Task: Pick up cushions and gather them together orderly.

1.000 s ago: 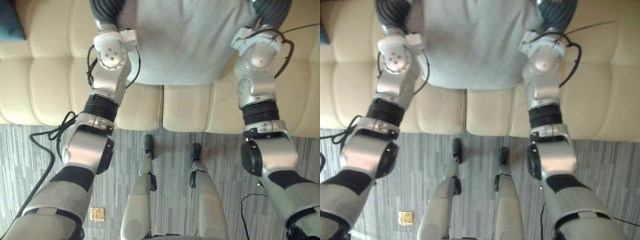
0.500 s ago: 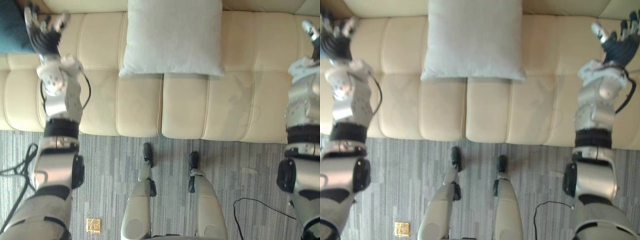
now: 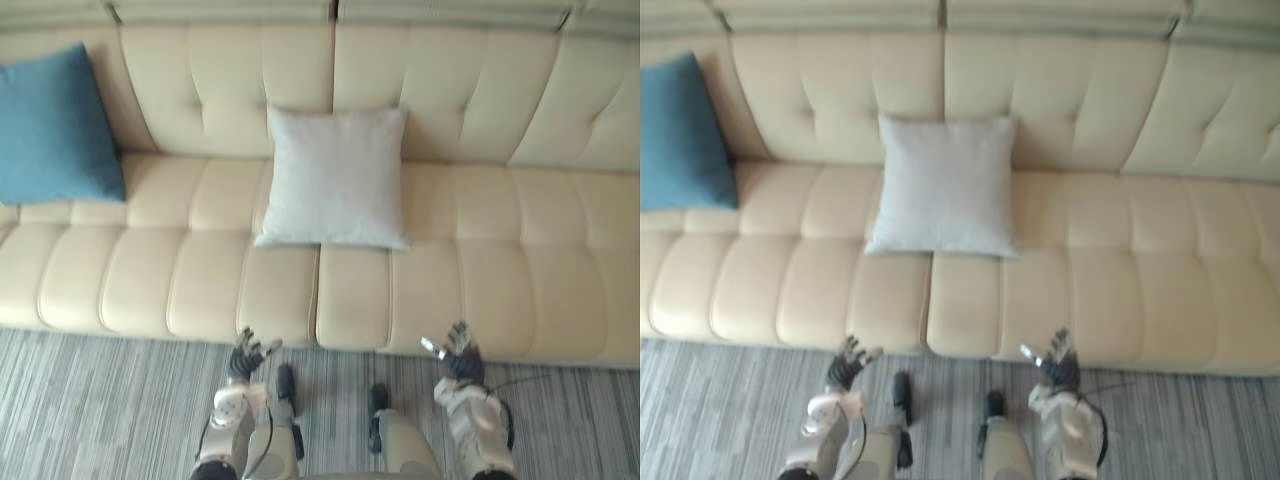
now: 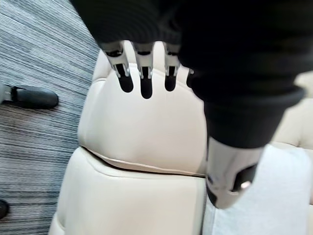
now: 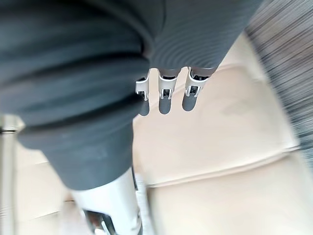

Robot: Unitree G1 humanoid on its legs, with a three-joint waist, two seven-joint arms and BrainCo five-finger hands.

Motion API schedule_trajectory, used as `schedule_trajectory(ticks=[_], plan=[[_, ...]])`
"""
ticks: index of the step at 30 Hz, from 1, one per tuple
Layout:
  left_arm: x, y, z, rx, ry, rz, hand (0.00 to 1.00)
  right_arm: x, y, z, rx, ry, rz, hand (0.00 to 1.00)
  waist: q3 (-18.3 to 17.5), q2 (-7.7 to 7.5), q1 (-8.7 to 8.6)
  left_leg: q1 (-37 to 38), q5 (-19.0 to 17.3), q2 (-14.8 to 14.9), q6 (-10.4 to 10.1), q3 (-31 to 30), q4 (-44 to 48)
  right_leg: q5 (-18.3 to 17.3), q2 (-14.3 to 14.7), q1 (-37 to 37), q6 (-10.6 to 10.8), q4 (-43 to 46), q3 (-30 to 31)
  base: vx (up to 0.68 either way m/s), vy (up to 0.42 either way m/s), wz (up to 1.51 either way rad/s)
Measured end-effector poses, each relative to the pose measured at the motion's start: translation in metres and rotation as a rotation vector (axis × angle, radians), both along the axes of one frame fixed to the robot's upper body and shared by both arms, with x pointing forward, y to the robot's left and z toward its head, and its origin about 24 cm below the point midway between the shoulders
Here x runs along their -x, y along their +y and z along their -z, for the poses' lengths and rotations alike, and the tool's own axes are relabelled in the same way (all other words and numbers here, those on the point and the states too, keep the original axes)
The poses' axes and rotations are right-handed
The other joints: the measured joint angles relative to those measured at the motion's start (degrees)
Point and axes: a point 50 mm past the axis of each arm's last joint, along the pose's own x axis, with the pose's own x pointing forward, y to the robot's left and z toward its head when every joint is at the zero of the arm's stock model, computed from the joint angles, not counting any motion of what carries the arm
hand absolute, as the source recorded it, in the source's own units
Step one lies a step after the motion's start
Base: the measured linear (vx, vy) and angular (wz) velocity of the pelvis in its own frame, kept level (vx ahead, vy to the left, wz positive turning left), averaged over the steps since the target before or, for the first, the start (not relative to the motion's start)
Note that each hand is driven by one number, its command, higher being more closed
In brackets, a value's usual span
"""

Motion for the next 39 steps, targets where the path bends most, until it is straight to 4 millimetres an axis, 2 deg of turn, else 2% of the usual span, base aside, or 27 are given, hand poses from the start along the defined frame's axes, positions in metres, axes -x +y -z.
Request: schedule_trajectory(ticks=[1,5,9,15,17,19,20,21,22,24,25,26,27,29,30,31,32,33,34,35,36,39], plan=[[0.009,-0.001,0.008,0.001,0.056,-0.003,0.00,0.011,0.003,0.010,-0.018,0.057,0.010,0.00,-0.95,-0.01,-0.04,0.97,-0.45,0.05,-0.39,-0.24,0.00,0.04,0.03,1.61,0.02,-0.91,-0.32,0.05,0.008,0.09],[0.034,0.002,0.024,0.004,0.182,-0.016,0.00,0.036,0.012,0.031,-0.066,0.194,0.017,0.00,-2.86,-0.28,-0.05,4.00,-1.48,0.30,-0.39,0.21,-0.05,0.58,0.40,5.30,-0.26,-3.76,-0.04,0.02,0.008,-0.05],[0.042,0.003,0.028,0.004,0.223,-0.025,0.00,0.048,0.013,0.040,-0.069,0.273,0.004,0.00,-4.33,-0.33,0.14,6.93,-2.31,0.38,-0.74,2.96,-0.20,2.37,1.07,7.92,0.23,-6.68,2.64,0.05,0.019,-0.34],[0.043,0.005,0.029,-0.008,0.233,-0.017,0.00,0.046,0.017,0.044,-0.060,0.317,-0.034,0.00,-4.30,-0.65,0.14,9.47,-2.90,0.37,-0.51,6.76,-0.01,4.76,1.48,8.92,0.05,-8.27,6.65,0.04,0.018,-0.40],[0.036,0.004,0.027,-0.013,0.218,-0.008,0.00,0.041,0.020,0.044,-0.062,0.320,-0.050,0.00,-3.37,-1.36,0.15,9.85,-3.38,0.37,-0.42,7.38,0.13,4.85,1.54,8.76,0.16,-7.29,7.16,0.00,0.011,-0.19],[0.026,0.005,0.024,-0.026,0.194,0.004,0.00,0.033,0.024,0.042,-0.062,0.305,-0.063,0.00,-2.60,-2.69,0.17,7.71,-4.70,0.71,0.71,8.49,3.47,5.46,1.21,6.54,0.96,-4.85,6.25,-0.08,-0.010,-0.14],[0.024,0.003,0.023,-0.017,0.187,-0.005,0.00,0.022,0.025,0.039,-0.058,0.280,-0.070,0.00,-2.09,-1.80,0.78,5.93,-5.25,2.57,1.27,8.57,4.57,4.96,1.25,5.29,0.82,-2.77,5.52,-0.11,-0.037,-0.10],[0.020,0.004,0.022,-0.015,0.177,-0.018,0.00,0.018,0.027,0.038,-0.062,0.271,-0.076,0.00,-1.74,-1.69,0.56,4.95,-5.25,2.90,1.29,8.32,5.79,0.81,0.67,1.78,-0.51,10.17,3.17,-0.07,-0.051,0.17],[0.016,0.006,0.019,-0.021,0.161,-0.017,0.00,0.019,0.028,0.038,-0.063,0.275,-0.080,0.00,-1.76,-2.15,0.15,4.66,-5.27,2.87,1.34,6.88,7.66,-2.34,-0.85,0.69,0.96,21.91,1.66,-0.03,-0.107,0.46],[0.016,0.012,0.017,-0.036,0.150,-0.023,0.00,0.025,0.030,0.040,-0.050,0.295,-0.100,0.00,-2.61,-3.51,0.52,1.25,-5.21,2.56,1.27,4.97,12.48,-3.31,-3.66,3.52,3.02,30.87,1.97,-0.06,-0.184,0.60],[0.016,0.014,0.016,-0.040,0.146,-0.029,0.00,0.024,0.030,0.040,-0.046,0.296,-0.107,0.00,-2.82,-3.92,0.67,-0.15,-5.20,2.47,1.26,4.43,13.89,-4.38,-4.41,4.66,3.77,30.05,2.31,-0.15,-0.250,0.37],[0.011,0.012,0.014,-0.034,0.136,-0.037,0.00,0.017,0.028,0.038,-0.038,0.279,-0.109,0.00,-2.53,-3.88,0.96,-1.59,-4.95,2.99,0.95,3.72,15.32,-6.42,-3.06,5.52,4.15,26.45,1.44,-0.18,-0.220,-0.03],[0.014,0.003,0.016,-0.007,0.144,-0.041,0.00,0.013,0.022,0.036,-0.020,0.271,-0.109,0.00,-2.01,-1.27,2.55,-2.52,-3.89,5.31,0.68,3.48,15.19,-7.71,-0.55,7.28,2.59,21.00,0.33,-0.20,-0.206,-0.18],[0.017,-0.008,0.018,0.008,0.154,-0.018,0.00,0.010,0.016,0.034,-0.002,0.264,-0.103,0.00,-2.22,0.57,3.36,-5.06,-2.13,6.96,-0.24,3.44,15.72,-10.71,0.95,8.35,0.93,15.69,-2.45,-0.24,-0.200,-0.14],[0.018,-0.011,0.019,0.010,0.158,-0.005,0.00,0.008,0.016,0.033,0.001,0.259,-0.103,0.00,-1.98,0.79,3.34,-6.44,-0.98,7.40,-0.80,2.77,15.47,-11.68,1.54,8.28,0.28,14.58,-3.41,-0.35,-0.265,0.18],[0.016,-0.017,0.019,0.018,0.160,0.013,0.00,0.007,0.015,0.033,0.006,0.259,-0.096,0.00,-0.68,2.05,3.20,-6.87,2.67,8.23,-1.32,1.77,13.27,-12.18,2.55,8.26,-0.28,13.30,-5.00,-0.33,-0.204,0.32],[0.015,-0.018,0.019,0.021,0.158,0.015,0.00,0.006,0.015,0.032,0.008,0.260,-0.093,0.00,-0.19,2.22,3.00,-6.86,5.10,8.31,-1.23,1.54,11.83,-12.19,2.75,8.19,-0.59,13.05,-6.17,-0.40,-0.175,0.41],[0.011,-0.018,0.017,0.020,0.142,0.015,0.00,0.013,0.016,0.035,0.003,0.281,-0.085,0.00,0.29,1.37,2.70,-6.92,6.39,8.17,-1.24,1.65,11.31,-12.52,1.98,8.18,-4.00,12.01,-8.60,-0.37,-0.138,0.23],[0.009,-0.018,0.016,0.020,0.134,0.014,0.00,0.016,0.016,0.037,0.000,0.293,-0.082,0.00,0.33,1.11,2.91,-6.95,4.47,8.12,-1.60,2.10,13.12,-12.49,1.72,8.05,-5.34,11.65,-9.44,-0.34,-0.109,0.19],[0.010,-0.017,0.016,0.019,0.140,0.007,0.00,0.018,0.016,0.038,-0.003,0.301,-0.075,0.00,0.61,0.80,2.77,-7.12,0.18,7.67,-0.61,2.05,17.38,-11.86,1.24,7.73,-6.11,11.59,-9.85,-0.28,-0.049,0.07],[0.009,-0.015,0.016,0.010,0.139,0.011,0.00,0.020,0.016,0.039,-0.005,0.313,-0.075,0.00,0.98,0.09,2.67,-7.07,-4.03,7.02,-0.29,1.67,22.19,-11.01,0.65,7.36,-6.10,11.32,-9.76,-0.26,-0.001,0.14],[0.008,-0.015,0.016,0.013,0.134,0.002,0.00,0.022,0.018,0.041,-0.012,0.321,-0.075,0.00,1.19,-0.58,2.25,-6.90,-12.76,6.04,0.31,-1.19,32.29,-8.66,-0.05,6.55,-5.63,9.14,-9.21,-0.26,0.100,0.04]])
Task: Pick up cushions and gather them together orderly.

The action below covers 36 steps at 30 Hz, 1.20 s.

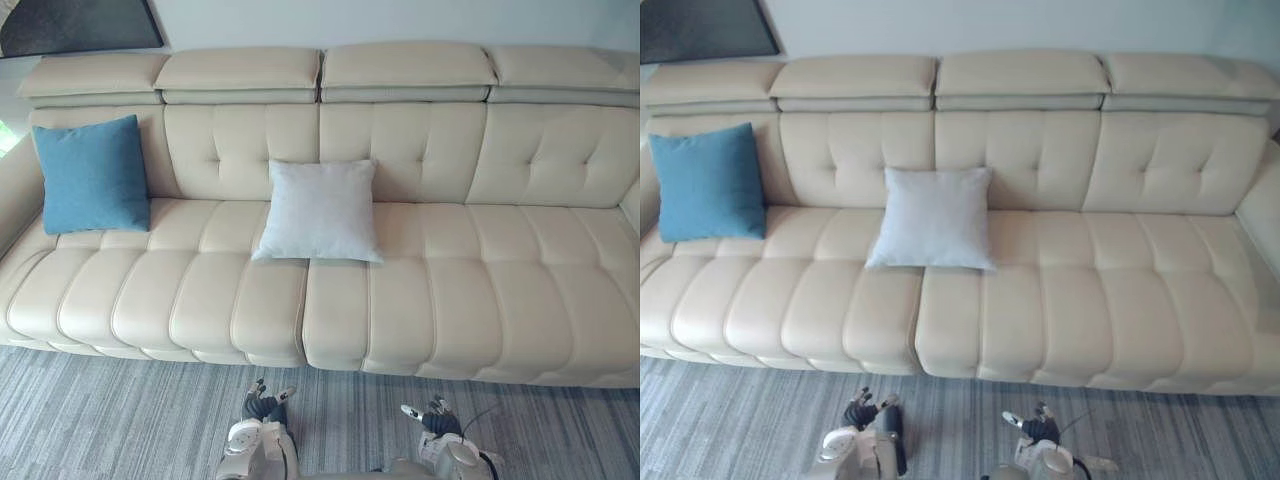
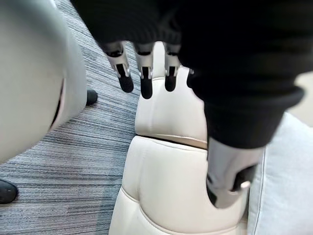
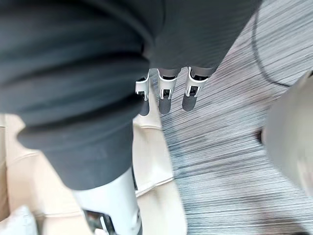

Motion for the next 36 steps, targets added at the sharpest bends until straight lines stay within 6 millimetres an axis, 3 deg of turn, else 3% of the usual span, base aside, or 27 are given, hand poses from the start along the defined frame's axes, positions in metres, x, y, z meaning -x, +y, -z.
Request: schedule_trajectory(ticks=[2,4,6,8,16,22,26,28,29,30,32,33,34,36], plan=[[0.002,0.001,0.001,0.008,0.010,-0.018,0.00,0.001,0.003,0.001,-0.010,0.004,0.002,0.00,-0.04,-0.07,-0.11,2.24,-4.97,-0.78,-0.84,-1.49,3.29,1.58,-0.54,-0.37,1.26,-0.73,1.48,-0.12,0.231,-0.30],[0.007,0.002,0.004,0.017,0.032,-0.036,0.00,0.006,0.005,0.004,-0.024,0.026,0.011,0.00,-0.54,0.30,-0.44,6.24,-8.64,-2.12,-1.36,-1.03,-2.07,2.71,-0.73,-0.27,3.04,-1.49,3.63,-0.08,0.257,-0.38],[0.016,0.013,0.007,-0.006,0.061,-0.046,0.00,0.012,0.014,0.007,-0.059,0.045,0.025,0.00,-3.08,-1.31,-0.65,7.23,-7.21,-3.81,-0.19,1.61,-6.37,6.09,-1.37,-0.05,4.67,-6.66,5.86,-0.01,0.222,-0.42],[0.020,0.016,0.009,-0.009,0.081,-0.047,0.00,0.019,0.014,0.009,-0.069,0.060,0.048,0.00,-3.71,-1.92,-1.07,8.19,-7.00,-4.92,0.12,2.12,-7.98,8.81,-1.76,1.68,5.06,-10.63,6.17,0.02,0.166,-0.18],[0.037,0.019,0.018,0.001,0.156,-0.062,0.00,0.036,0.001,0.014,-0.080,0.098,0.148,0.00,-6.80,-1.18,-2.16,13.84,-4.88,-7.91,1.69,6.51,-15.43,13.73,-2.86,5.29,6.90,-19.47,9.66,0.05,0.078,-0.23],[0.039,0.017,0.020,-0.001,0.170,-0.043,0.00,0.042,-0.004,0.016,-0.082,0.117,0.173,0.00,-6.96,-0.78,-2.14,16.62,-4.32,-7.74,1.62,8.01,-18.19,14.67,-1.64,6.09,6.17,-21.80,12.40,0.08,-0.005,-0.29],[0.036,0.017,0.019,0.009,0.167,-0.041,0.00,0.039,-0.003,0.015,-0.083,0.114,0.167,0.00,-6.54,-0.74,-2.10,18.03,-4.87,-6.56,1.04,11.56,-18.30,16.62,-0.13,4.87,4.55,-22.46,14.39,0.03,-0.008,-0.64],[0.035,0.017,0.019,0.009,0.164,-0.041,0.00,0.029,-0.001,0.013,-0.084,0.096,0.149,0.00,-5.77,0.03,-1.89,18.71,-5.04,-4.50,0.91,15.62,-18.30,20.13,1.88,3.10,2.35,-22.51,8.46,-0.01,-0.034,-1.17],[0.035,0.017,0.019,0.008,0.163,-0.040,0.00,0.022,0.000,0.011,-0.087,0.079,0.142,0.00,-5.11,0.72,-1.99,18.65,-5.04,-3.18,0.89,18.89,-18.21,18.99,1.44,2.15,-0.92,-21.68,0.34,-0.04,-0.086,-1.20],[0.033,0.017,0.018,0.008,0.162,-0.037,0.00,0.020,-0.001,0.011,-0.082,0.073,0.141,0.00,-4.93,0.36,-2.27,18.85,-5.03,-3.09,0.87,21.92,-18.29,14.70,-0.46,0.70,-2.38,-17.44,-10.62,-0.04,-0.100,-1.05],[0.033,0.014,0.019,0.010,0.168,-0.017,0.00,0.022,-0.007,0.010,-0.068,0.078,0.147,0.00,-4.48,1.21,-2.12,19.92,-4.89,-2.19,0.64,25.59,-18.09,11.37,-5.02,-0.04,-3.78,-11.20,-23.52,0.00,-0.054,-1.00],[0.034,0.018,0.019,-0.002,0.170,-0.015,0.00,0.024,-0.006,0.011,-0.068,0.083,0.149,0.00,-4.27,0.49,-2.02,20.99,-4.58,-2.56,0.10,26.92,-17.86,12.18,-7.33,-0.04,-2.51,-9.03,-27.39,0.05,-0.109,-1.34],[0.034,0.021,0.019,-0.014,0.175,-0.007,0.00,0.025,-0.009,0.011,-0.061,0.086,0.149,0.00,-3.66,0.21,-2.16,21.82,-4.45,-2.36,-0.10,26.52,-17.24,12.02,-5.95,-0.11,-0.10,-8.71,-24.14,0.06,-0.156,-1.11],[0.036,0.022,0.019,-0.024,0.181,0.014,0.00,0.025,-0.014,0.011,-0.049,0.087,0.147,0.00,-3.01,0.91,-2.28,21.75,-4.38,-1.35,-0.25,25.74,-15.47,11.10,-4.63,-0.47,-0.36,-9.38,-22.14,0.05,-0.223,-0.71]])
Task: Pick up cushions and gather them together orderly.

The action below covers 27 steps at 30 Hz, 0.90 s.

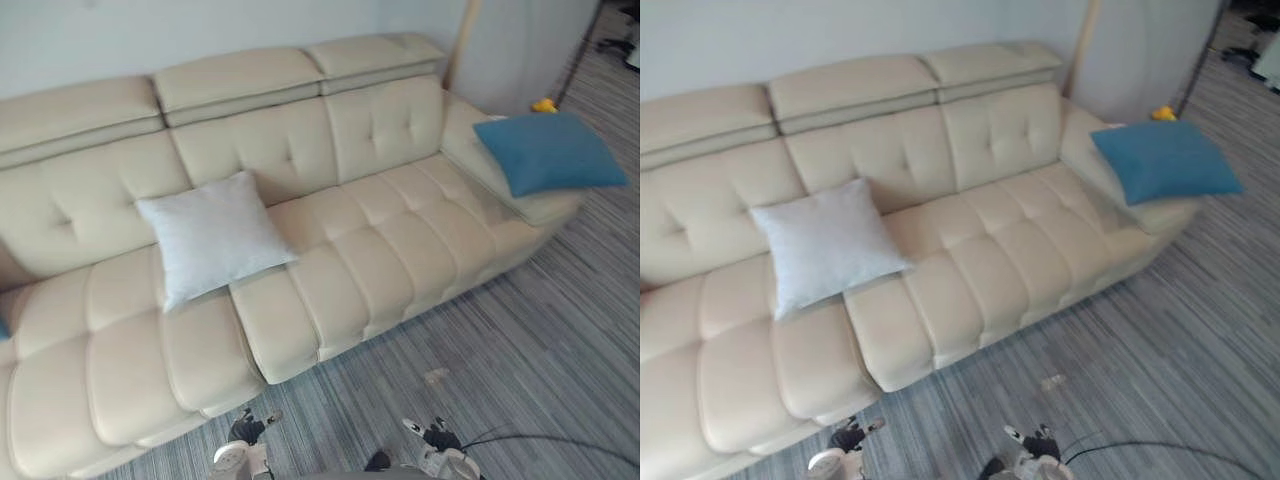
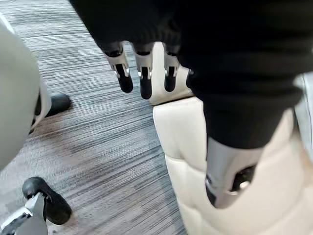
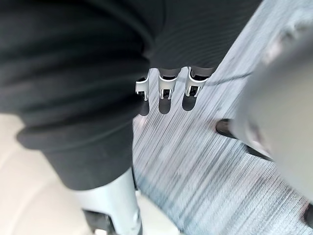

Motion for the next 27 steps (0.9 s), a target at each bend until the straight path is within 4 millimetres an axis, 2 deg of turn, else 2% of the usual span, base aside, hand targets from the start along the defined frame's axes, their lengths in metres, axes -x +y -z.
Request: schedule_trajectory(ticks=[2,3,4,5,6,7,8,10,12,13,14,16,17,18,19,20,21,23,24,26,27], plan=[[-0.005,-0.004,-0.002,0.003,-0.015,0.026,0.00,0.005,-0.005,0.001,0.008,0.020,0.010,0.00,1.00,0.57,0.03,-3.60,-0.36,4.10,0.05,-3.47,11.23,-1.92,1.63,0.11,-0.22,-0.18,2.39,0.05,-0.238,-0.67],[-0.007,-0.004,-0.003,0.004,-0.026,0.022,0.00,0.006,-0.008,0.001,0.014,0.020,0.019,0.00,1.87,0.84,0.04,-6.94,-0.60,7.30,0.62,-6.56,20.01,-2.34,3.11,0.75,-0.36,-0.28,3.47,0.04,-0.243,-0.60],[-0.009,-0.004,-0.004,0.009,-0.037,0.013,0.00,0.005,-0.012,0.000,0.026,0.019,0.021,0.00,2.50,1.91,0.24,-10.05,-1.51,9.69,2.57,-10.21,28.36,-3.29,4.69,1.62,-1.53,0.03,4.53,0.08,-0.229,-0.69],[-0.010,-0.003,-0.004,0.020,-0.047,-0.023,0.00,0.005,-0.015,-0.001,0.034,0.017,0.028,0.00,3.42,2.75,0.36,-13.09,-3.59,9.42,2.77,-15.54,34.58,-4.19,5.80,2.45,-2.13,0.61,6.03,0.08,-0.134,-0.73],[-0.010,-0.002,-0.005,0.026,-0.054,-0.046,0.00,0.004,-0.015,-0.001,0.036,0.017,0.037,0.00,3.50,2.75,0.43,-15.20,-5.04,8.01,1.28,-18.37,35.94,-4.70,6.05,2.48,-2.41,0.91,6.97,0.11,-0.084,-0.75],[-0.013,-0.001,-0.007,0.035,-0.071,-0.072,0.00,0.004,-0.014,-0.001,0.033,0.016,0.047,0.00,3.74,2.37,0.54,-18.22,-6.09,5.51,-0.17,-21.39,35.10,-5.02,6.14,2.49,-2.40,1.03,8.18,0.12,-0.072,-0.70],[-0.016,0.000,-0.009,0.043,-0.094,-0.101,0.00,0.005,-0.014,-0.001,0.028,0.017,0.062,0.00,4.18,1.87,0.86,-20.63,-6.21,3.20,-0.37,-22.79,31.49,-5.29,6.21,2.62,-2.20,0.94,9.43,0.16,-0.072,-0.67],[-0.020,0.001,-0.012,0.049,-0.119,-0.141,0.00,0.005,-0.012,-0.001,0.024,0.014,0.070,0.00,4.61,1.61,1.60,-23.21,-5.83,0.46,0.08,-24.40,23.90,-5.81,6.70,3.01,-1.89,0.87,11.75,0.15,-0.014,-0.65],[-0.024,0.000,-0.015,0.057,-0.148,-0.183,0.00,0.003,-0.012,-0.001,0.026,0.008,0.066,0.00,4.63,1.65,3.43,-24.69,-3.22,-2.85,0.04,-29.60,13.66,-6.45,8.09,3.06,-1.17,0.62,15.63,0.18,0.070,-1.01],[-0.023,0.000,-0.015,0.055,-0.153,-0.190,0.00,0.002,-0.011,-0.001,0.026,0.007,0.064,0.00,4.62,1.67,3.88,-25.03,-2.47,-3.08,0.43,-31.03,11.01,-6.59,8.76,3.15,-0.97,0.50,17.07,0.21,0.130,-1.29],[-0.021,0.001,-0.015,0.051,-0.149,-0.194,0.00,0.000,-0.007,-0.001,0.018,0.001,0.062,0.00,4.23,1.80,4.46,-24.87,-0.24,-3.36,1.93,-32.57,10.55,-7.01,9.60,3.32,-0.50,0.49,19.63,0.30,0.180,-1.34],[-0.014,0.006,-0.013,0.037,-0.132,-0.209,0.00,0.000,0.003,-0.002,0.000,-0.017,0.059,0.00,2.23,0.17,5.12,-24.23,0.51,-3.82,2.41,-31.41,12.43,-8.36,9.55,2.98,1.04,1.21,24.24,0.42,0.220,-1.36],[-0.010,0.015,-0.012,0.013,-0.122,-0.208,0.00,0.010,0.011,0.002,-0.021,0.011,0.052,0.00,1.25,-2.47,5.64,-21.56,-1.92,-4.88,2.43,-27.36,11.51,-9.97,7.32,1.61,3.73,6.54,27.06,0.42,0.185,-1.10],[-0.010,0.018,-0.012,0.004,-0.116,-0.206,0.00,0.009,0.013,0.002,-0.025,0.007,0.049,0.00,1.20,-3.00,5.62,-20.30,-2.92,-5.58,2.67,-25.85,11.20,-10.58,5.51,-0.61,4.86,12.62,27.47,0.49,0.224,-1.08],[-0.010,0.019,-0.011,0.000,-0.105,-0.201,0.00,0.007,0.012,0.001,-0.018,0.001,0.045,0.00,1.25,-3.73,5.44,-17.46,-4.10,-5.95,3.23,-24.08,11.21,-9.41,3.07,-3.99,7.39,22.79,26.78,0.30,0.147,-0.65],[-0.008,0.018,-0.010,-0.001,-0.095,-0.194,0.00,0.006,0.010,0.000,-0.011,-0.006,0.040,0.00,1.68,-3.28,4.84,-15.09,-4.93,-6.31,3.43,-23.42,11.07,-8.28,1.15,-5.98,9.23,29.04,25.30,0.39,0.168,-0.49],[-0.008,0.016,-0.010,-0.002,-0.085,-0.163,0.00,0.003,0.009,-0.001,-0.004,-0.017,0.038,0.00,1.75,-3.18,3.72,-10.85,-5.99,-6.65,3.91,-21.90,9.95,-8.18,-2.43,-7.13,8.44,35.42,21.44,0.40,0.112,-0.21],[-0.010,0.012,-0.010,0.002,-0.086,-0.140,0.00,0.000,0.010,-0.001,-0.008,-0.019,0.033,0.00,1.51,-2.93,3.23,-6.02,-6.16,-6.33,3.80,-20.57,5.97,-9.36,-4.59,-8.78,5.69,35.38,15.94,0.44,0.055,-0.19],[-0.011,0.010,-0.010,0.005,-0.086,-0.135,0.00,-0.003,0.010,-0.002,-0.009,-0.026,0.031,0.00,1.56,-2.62,3.02,-4.78,-6.12,-5.93,3.74,-20.18,4.70,-9.68,-4.68,-9.39,5.10,33.69,14.13,0.39,-0.006,-0.29],[-0.016,0.004,-0.010,0.012,-0.087,-0.099,0.00,-0.013,0.009,-0.004,-0.007,-0.041,0.022,0.00,1.98,-1.56,2.55,-2.21,-5.88,-4.54,3.32,-19.21,1.82,-8.81,-3.52,-11.45,4.13,23.77,10.00,0.43,-0.084,-0.24],[-0.017,0.001,-0.009,0.014,-0.080,-0.079,0.00,-0.016,0.006,-0.005,0.000,-0.044,0.019,0.00,2.26,-1.13,2.04,-1.55,-5.87,-3.89,3.31,-19.28,0.95,-6.07,-1.97,-12.44,3.54,16.37,9.66,0.40,-0.147,-0.09]])
